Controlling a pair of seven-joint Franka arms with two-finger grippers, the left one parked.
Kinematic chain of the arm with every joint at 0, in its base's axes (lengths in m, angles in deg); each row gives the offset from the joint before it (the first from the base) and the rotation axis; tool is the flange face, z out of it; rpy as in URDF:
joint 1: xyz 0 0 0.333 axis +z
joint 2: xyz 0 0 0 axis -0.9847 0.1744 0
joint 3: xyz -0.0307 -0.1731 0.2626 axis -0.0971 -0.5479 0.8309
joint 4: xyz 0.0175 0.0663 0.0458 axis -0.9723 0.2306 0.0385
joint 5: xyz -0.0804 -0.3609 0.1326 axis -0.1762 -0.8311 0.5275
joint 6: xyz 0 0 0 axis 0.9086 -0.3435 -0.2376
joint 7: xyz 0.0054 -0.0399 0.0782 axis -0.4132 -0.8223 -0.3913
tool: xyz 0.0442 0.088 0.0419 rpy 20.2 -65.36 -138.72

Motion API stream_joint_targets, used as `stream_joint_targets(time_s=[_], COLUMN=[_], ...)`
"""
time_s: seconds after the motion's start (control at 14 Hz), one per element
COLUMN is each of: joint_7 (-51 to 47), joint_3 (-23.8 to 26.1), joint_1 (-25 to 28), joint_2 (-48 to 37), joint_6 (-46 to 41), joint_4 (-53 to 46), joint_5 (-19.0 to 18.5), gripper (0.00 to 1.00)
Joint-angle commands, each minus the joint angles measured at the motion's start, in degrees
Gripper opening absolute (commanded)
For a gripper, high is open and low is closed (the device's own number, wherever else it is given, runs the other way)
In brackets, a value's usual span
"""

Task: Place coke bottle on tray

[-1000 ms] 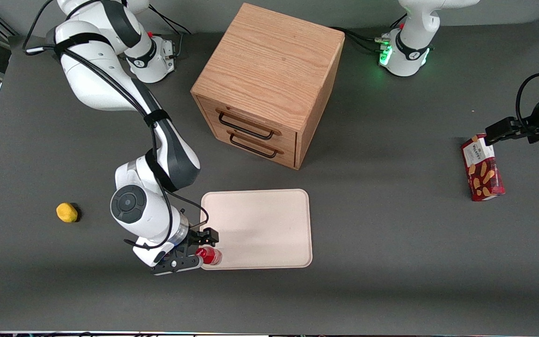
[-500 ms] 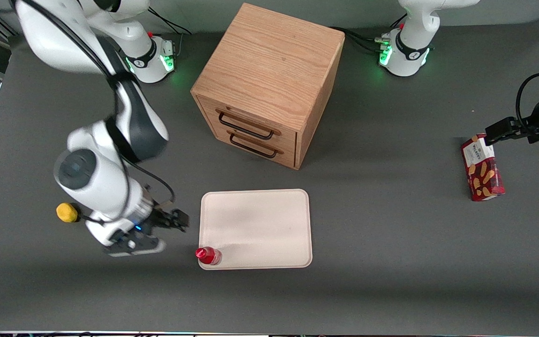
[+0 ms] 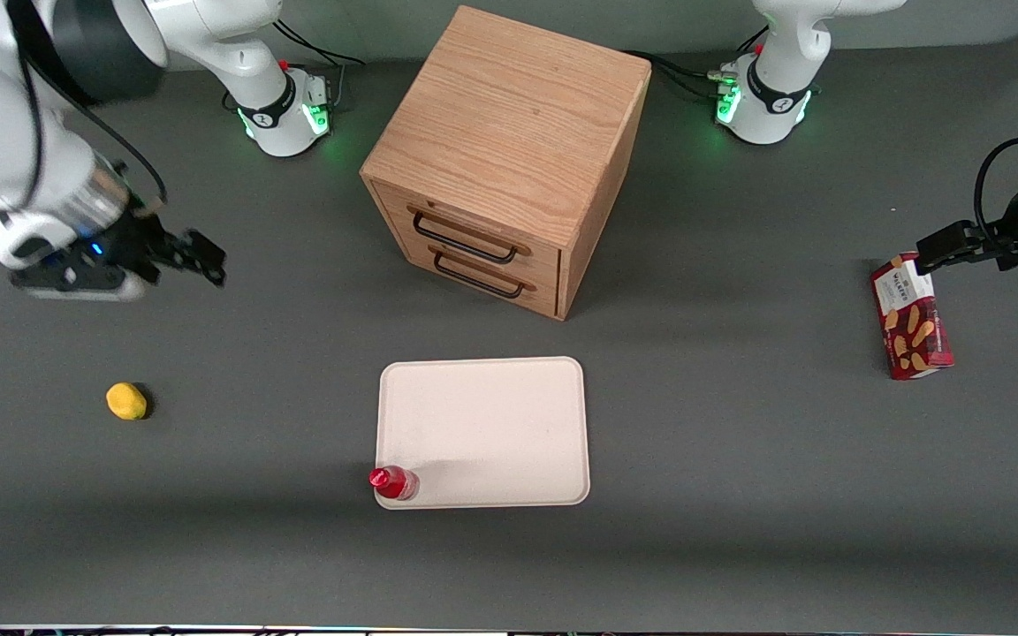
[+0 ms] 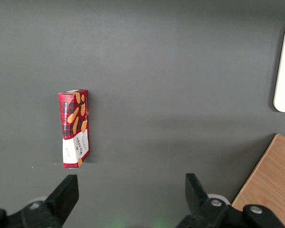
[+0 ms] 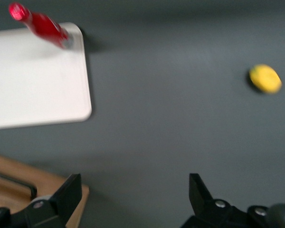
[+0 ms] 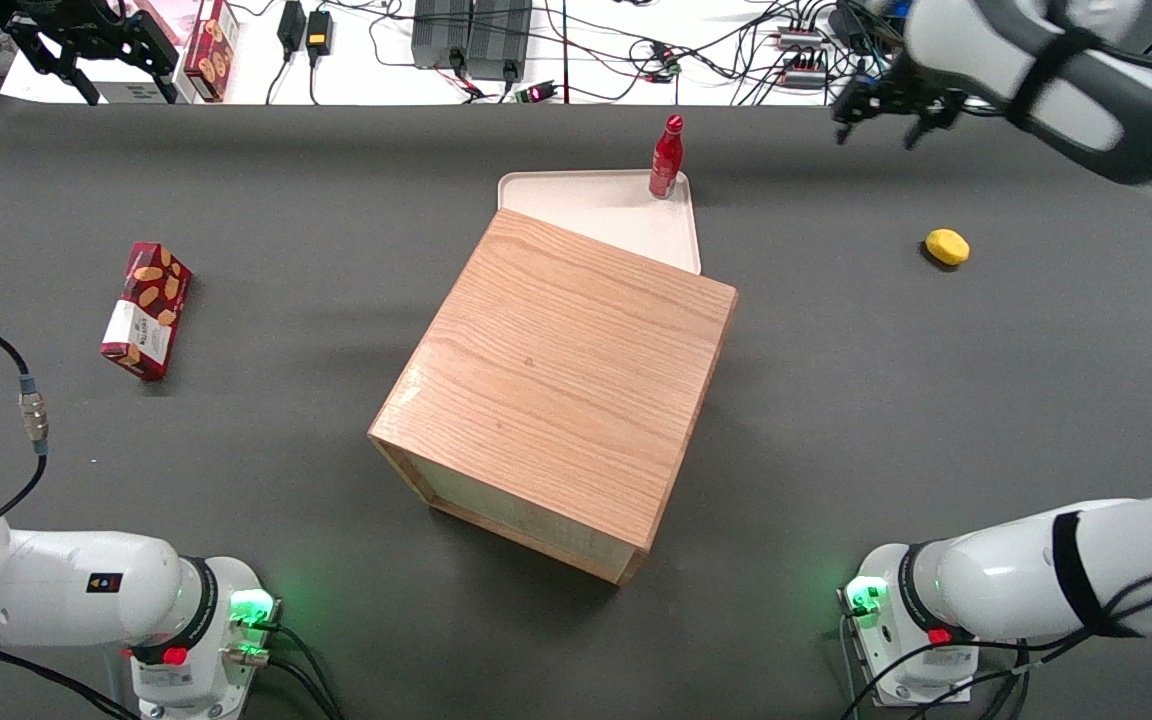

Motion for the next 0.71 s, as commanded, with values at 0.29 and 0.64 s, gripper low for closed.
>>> stream_joint_targets(time_s=[0.29,0.64], joint_7=[5.85,5.77], joint_3=[-3.76,-4.46], joint_1=[0.41,0.24], joint_2=[-6.22,-1.64], joint_6=[-11.05,-11.05], joint_4=[-2.49,-6.27], joint_5=[0.58,0.32], gripper=[1.0,1.0])
